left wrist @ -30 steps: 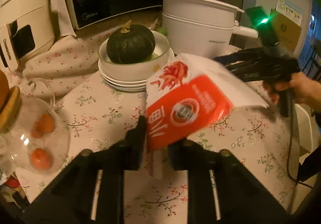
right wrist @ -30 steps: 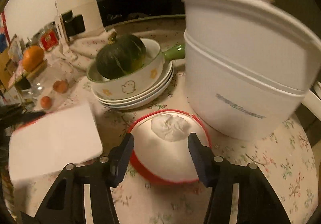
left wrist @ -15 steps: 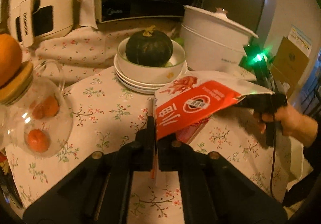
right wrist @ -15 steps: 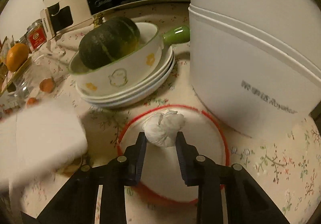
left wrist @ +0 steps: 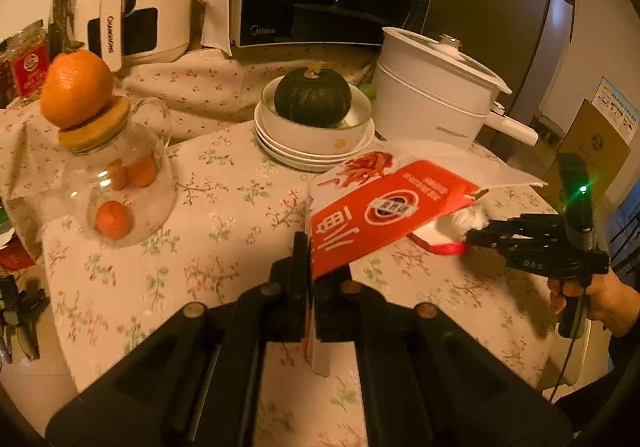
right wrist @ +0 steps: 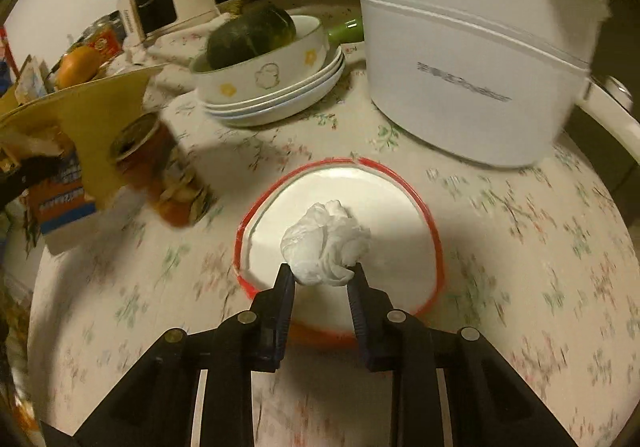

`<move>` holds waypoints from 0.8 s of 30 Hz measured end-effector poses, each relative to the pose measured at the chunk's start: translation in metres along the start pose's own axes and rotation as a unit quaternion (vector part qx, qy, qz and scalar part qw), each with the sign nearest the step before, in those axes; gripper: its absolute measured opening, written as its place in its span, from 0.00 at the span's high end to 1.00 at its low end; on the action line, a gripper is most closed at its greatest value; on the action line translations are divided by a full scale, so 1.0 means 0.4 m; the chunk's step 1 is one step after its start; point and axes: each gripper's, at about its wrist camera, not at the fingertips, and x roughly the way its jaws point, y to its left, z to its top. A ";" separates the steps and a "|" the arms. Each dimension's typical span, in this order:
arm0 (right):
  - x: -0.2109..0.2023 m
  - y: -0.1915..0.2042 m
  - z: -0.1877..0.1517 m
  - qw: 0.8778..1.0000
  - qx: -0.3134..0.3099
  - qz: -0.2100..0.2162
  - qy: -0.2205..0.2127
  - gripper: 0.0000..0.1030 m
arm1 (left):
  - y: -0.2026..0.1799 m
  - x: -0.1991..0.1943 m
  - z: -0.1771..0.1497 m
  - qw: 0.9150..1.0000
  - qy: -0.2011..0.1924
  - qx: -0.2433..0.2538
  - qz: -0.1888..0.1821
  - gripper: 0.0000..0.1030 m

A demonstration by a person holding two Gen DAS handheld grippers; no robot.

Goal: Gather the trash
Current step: 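Grasp the red-white paper cup with the left gripper while the right grasps the tissue ball, then carry the paper cup and tissue ball to the white bin and release both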

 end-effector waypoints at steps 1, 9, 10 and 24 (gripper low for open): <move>-0.017 0.001 -0.004 1.000 0.001 -0.001 -0.002 0.73 | -0.005 -0.009 -0.002 1.000 0.000 -0.001 0.001 0.97; -0.166 -0.002 -0.037 1.000 0.008 -0.005 -0.025 0.73 | -0.078 -0.110 -0.041 1.000 -0.004 -0.005 -0.007 0.97; -0.186 -0.003 -0.045 1.000 0.008 -0.007 -0.027 0.73 | -0.086 -0.118 -0.048 1.000 -0.003 -0.007 -0.009 0.97; -0.395 -0.051 -0.177 0.999 0.011 -0.037 -0.036 0.73 | -0.252 -0.192 -0.115 0.999 0.002 0.004 -0.041 0.97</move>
